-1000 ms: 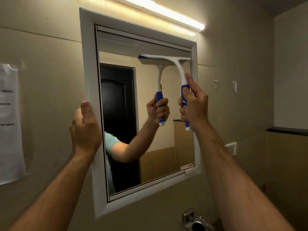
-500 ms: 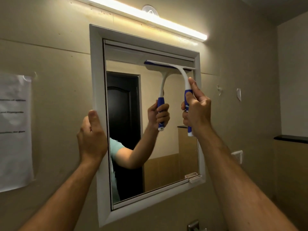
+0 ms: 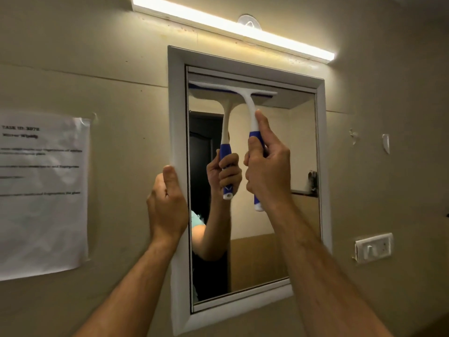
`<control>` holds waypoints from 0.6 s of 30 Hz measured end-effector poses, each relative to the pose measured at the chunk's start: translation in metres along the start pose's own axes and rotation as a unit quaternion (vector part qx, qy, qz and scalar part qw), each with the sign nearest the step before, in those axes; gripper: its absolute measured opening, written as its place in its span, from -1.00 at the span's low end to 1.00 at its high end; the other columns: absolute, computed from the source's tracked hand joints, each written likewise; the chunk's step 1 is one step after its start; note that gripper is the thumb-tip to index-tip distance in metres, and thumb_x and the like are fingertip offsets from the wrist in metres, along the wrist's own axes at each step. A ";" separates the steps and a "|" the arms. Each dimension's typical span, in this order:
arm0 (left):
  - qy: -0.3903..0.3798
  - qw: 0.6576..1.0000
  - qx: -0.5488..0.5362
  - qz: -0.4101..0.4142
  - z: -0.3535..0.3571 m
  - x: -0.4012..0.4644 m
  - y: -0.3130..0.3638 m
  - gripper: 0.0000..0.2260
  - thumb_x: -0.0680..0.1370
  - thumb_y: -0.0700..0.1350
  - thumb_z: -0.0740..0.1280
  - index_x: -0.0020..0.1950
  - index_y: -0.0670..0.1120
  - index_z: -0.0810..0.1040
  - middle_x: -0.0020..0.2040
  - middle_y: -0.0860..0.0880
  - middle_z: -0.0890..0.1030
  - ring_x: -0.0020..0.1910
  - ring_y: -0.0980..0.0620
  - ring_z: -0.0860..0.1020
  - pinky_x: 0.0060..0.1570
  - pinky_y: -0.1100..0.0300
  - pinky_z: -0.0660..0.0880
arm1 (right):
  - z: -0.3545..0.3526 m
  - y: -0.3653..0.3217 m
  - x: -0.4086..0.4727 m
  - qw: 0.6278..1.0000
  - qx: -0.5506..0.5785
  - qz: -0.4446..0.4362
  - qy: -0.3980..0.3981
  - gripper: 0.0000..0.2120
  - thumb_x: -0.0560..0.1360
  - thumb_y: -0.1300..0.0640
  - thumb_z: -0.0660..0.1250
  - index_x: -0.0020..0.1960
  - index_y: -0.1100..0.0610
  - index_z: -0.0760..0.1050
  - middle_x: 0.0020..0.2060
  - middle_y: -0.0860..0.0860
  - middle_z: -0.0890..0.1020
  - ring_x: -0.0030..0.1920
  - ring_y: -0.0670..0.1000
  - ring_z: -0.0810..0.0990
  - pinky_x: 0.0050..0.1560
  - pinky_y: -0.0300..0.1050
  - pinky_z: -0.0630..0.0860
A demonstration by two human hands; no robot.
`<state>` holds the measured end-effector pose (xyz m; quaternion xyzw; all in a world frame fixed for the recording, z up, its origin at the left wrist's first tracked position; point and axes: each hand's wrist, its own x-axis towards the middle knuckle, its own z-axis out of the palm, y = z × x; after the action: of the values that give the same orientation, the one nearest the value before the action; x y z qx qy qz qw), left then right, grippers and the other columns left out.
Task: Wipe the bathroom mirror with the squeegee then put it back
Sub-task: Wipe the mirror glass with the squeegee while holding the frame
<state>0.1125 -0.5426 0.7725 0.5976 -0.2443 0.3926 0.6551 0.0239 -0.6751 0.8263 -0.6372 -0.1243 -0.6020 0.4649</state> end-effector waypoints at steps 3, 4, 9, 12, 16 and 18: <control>-0.004 1.000 0.024 -0.006 0.000 -0.004 0.005 -0.73 0.66 0.12 -0.06 -0.05 0.07 0.36 -0.28 0.24 0.34 -0.35 0.39 0.36 -0.38 0.59 0.28 | -0.006 0.007 -0.022 1.000 -0.014 -0.008 -0.015 -0.58 0.65 0.16 0.15 0.42 -0.20 0.27 -0.11 -0.12 0.52 -0.42 -0.18 0.54 -0.38 -0.39 0.46; -0.005 1.000 0.016 -0.005 0.000 -0.004 0.005 -0.72 0.66 0.12 -0.06 -0.12 0.10 0.34 -0.29 0.24 0.33 -0.37 0.40 0.36 -0.40 0.63 0.27 | -0.010 0.010 -0.029 1.000 -0.023 -0.005 -0.020 -0.57 0.65 0.15 0.15 0.42 -0.23 0.26 -0.06 -0.08 0.50 -0.39 -0.20 0.55 -0.36 -0.39 0.47; 0.001 1.000 0.022 -0.015 -0.001 -0.004 0.008 -0.67 0.66 0.14 -0.07 -0.07 0.05 0.41 -0.27 0.12 0.43 -0.32 0.27 0.40 -0.39 0.52 0.28 | -0.021 0.018 -0.027 0.998 -0.057 0.005 -0.030 -0.57 0.64 0.07 0.17 0.43 -0.29 0.28 0.08 -0.07 0.44 -0.14 -0.17 0.46 -0.14 -0.20 0.57; 0.001 0.999 0.028 -0.027 -0.002 -0.005 0.013 -0.68 0.66 0.12 -0.07 -0.12 0.08 0.40 -0.29 0.15 0.41 -0.34 0.28 0.38 -0.43 0.53 0.30 | -0.026 0.018 -0.030 0.997 -0.068 0.005 -0.037 -0.57 0.63 0.08 0.17 0.41 -0.31 0.27 0.10 -0.08 0.45 -0.05 -0.06 0.46 -0.02 -0.03 0.60; -0.010 0.999 0.017 -0.042 -0.006 -0.009 0.022 -0.71 0.67 0.10 -0.04 -0.24 0.19 0.27 -0.30 0.20 0.34 -0.36 0.30 0.33 -0.45 0.67 0.27 | -0.033 0.026 -0.060 0.996 -0.068 0.023 -0.048 -0.56 0.63 0.09 0.17 0.39 -0.32 0.25 0.09 -0.05 0.46 -0.07 -0.11 0.43 -0.02 -0.09 0.54; -0.012 0.999 0.018 -0.049 -0.007 -0.009 0.022 -0.70 0.66 0.13 -0.05 -0.24 0.18 0.29 -0.29 0.14 0.38 -0.35 0.28 0.35 -0.44 0.58 0.33 | -0.036 0.030 -0.079 0.996 -0.071 0.031 -0.049 -0.56 0.63 0.11 0.18 0.38 -0.34 0.26 0.10 -0.01 0.51 -0.14 -0.17 0.45 -0.02 -0.13 0.55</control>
<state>0.0881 -0.5388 0.7772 0.6249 -0.2160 0.3573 0.6597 0.0024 -0.6865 0.7381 -0.7007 -0.0844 -0.5627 0.4304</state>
